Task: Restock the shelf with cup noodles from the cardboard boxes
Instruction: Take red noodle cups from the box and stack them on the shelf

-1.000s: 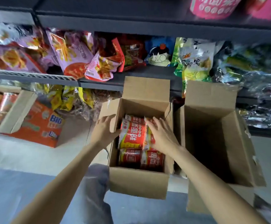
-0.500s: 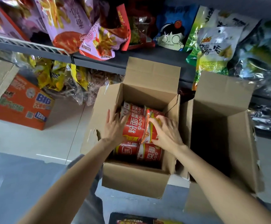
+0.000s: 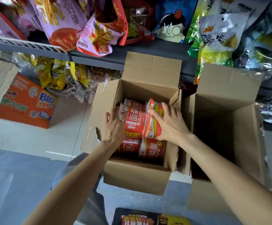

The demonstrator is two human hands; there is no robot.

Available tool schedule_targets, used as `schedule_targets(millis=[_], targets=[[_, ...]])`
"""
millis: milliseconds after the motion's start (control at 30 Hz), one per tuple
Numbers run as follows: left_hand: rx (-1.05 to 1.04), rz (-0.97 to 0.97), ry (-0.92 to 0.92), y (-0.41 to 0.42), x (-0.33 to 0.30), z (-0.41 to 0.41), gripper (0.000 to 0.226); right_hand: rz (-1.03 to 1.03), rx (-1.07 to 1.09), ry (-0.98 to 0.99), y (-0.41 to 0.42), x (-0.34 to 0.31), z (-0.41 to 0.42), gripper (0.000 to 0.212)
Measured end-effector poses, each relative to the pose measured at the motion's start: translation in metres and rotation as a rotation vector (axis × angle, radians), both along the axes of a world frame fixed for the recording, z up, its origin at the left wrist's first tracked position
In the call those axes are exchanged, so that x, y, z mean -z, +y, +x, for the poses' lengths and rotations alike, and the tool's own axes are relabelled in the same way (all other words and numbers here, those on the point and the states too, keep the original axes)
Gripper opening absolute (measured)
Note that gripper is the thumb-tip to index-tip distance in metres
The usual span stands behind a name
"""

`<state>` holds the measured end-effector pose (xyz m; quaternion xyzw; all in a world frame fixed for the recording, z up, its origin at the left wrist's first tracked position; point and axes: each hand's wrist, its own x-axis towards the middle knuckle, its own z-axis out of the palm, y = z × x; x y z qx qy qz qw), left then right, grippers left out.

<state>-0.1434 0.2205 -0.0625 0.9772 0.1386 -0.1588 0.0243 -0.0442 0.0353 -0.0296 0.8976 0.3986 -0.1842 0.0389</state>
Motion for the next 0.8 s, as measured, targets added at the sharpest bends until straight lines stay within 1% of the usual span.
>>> schedule_targets(millis=[67,100,200,233,267,333,400,433,467,500,533,567,700,800], targets=[[-0.013,-0.024,-0.025,-0.003,-0.001,0.0,0.083,0.156,0.047,-0.082,-0.014,-0.034,-0.003,0.106],[-0.005,-0.028,-0.041,-0.005,0.0,-0.001,0.082,0.256,0.114,-0.107,-0.022,-0.05,-0.005,0.106],[0.102,0.022,-0.04,-0.023,0.007,0.0,0.076,0.547,0.38,-0.091,-0.048,-0.075,-0.008,0.108],[0.113,0.017,-0.037,-0.029,0.01,0.002,0.074,0.62,0.442,-0.086,-0.056,-0.076,-0.008,0.109],[0.079,-0.029,-0.047,-0.035,0.012,0.005,0.073,0.702,0.502,-0.066,-0.064,-0.073,-0.007,0.109],[-0.125,-0.214,-0.113,-0.039,0.015,0.011,0.072,0.897,0.652,0.066,-0.076,-0.065,-0.006,0.109],[-0.411,-0.382,-0.165,-0.035,0.016,0.016,0.077,1.038,0.741,0.188,-0.083,-0.058,-0.006,0.109],[-0.535,-0.425,-0.161,-0.033,0.015,0.017,0.079,1.063,0.754,0.214,-0.085,-0.055,-0.007,0.109],[-0.612,-0.437,-0.145,-0.031,0.015,0.018,0.075,1.07,0.757,0.235,-0.086,-0.054,-0.008,0.109],[-0.632,-0.446,-0.147,-0.029,0.014,0.017,0.063,1.058,0.75,0.249,-0.086,-0.053,-0.01,0.109],[-0.617,-0.463,-0.166,-0.029,0.013,0.015,0.052,1.039,0.741,0.262,-0.085,-0.052,-0.012,0.109],[-0.586,-0.487,-0.193,-0.029,0.013,0.011,0.046,1.022,0.732,0.271,-0.085,-0.051,-0.014,0.109],[-0.415,-0.526,-0.306,-0.03,0.009,-0.003,0.048,1.005,0.737,0.287,-0.081,-0.049,-0.018,0.11],[-0.368,-0.522,-0.358,-0.033,0.013,-0.004,0.044,1.024,0.745,0.286,-0.079,-0.047,-0.018,0.109]])
